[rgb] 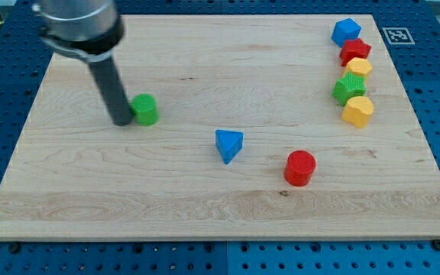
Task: Move the green circle to the center
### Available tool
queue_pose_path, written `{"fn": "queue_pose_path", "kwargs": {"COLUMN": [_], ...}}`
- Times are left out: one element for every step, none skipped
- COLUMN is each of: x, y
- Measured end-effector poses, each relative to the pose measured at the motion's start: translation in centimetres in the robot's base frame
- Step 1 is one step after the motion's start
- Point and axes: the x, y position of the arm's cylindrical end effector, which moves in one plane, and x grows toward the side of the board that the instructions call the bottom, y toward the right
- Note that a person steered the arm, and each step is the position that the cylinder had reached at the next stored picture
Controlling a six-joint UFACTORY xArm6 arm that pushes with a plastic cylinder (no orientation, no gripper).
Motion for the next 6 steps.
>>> {"fn": "queue_pose_path", "kwargs": {"x": [0.0, -1.1, -2.7, -2.8, -4.7, -5.3], "y": [3.4, 3.4, 3.7, 3.9, 3.9, 4.4]}}
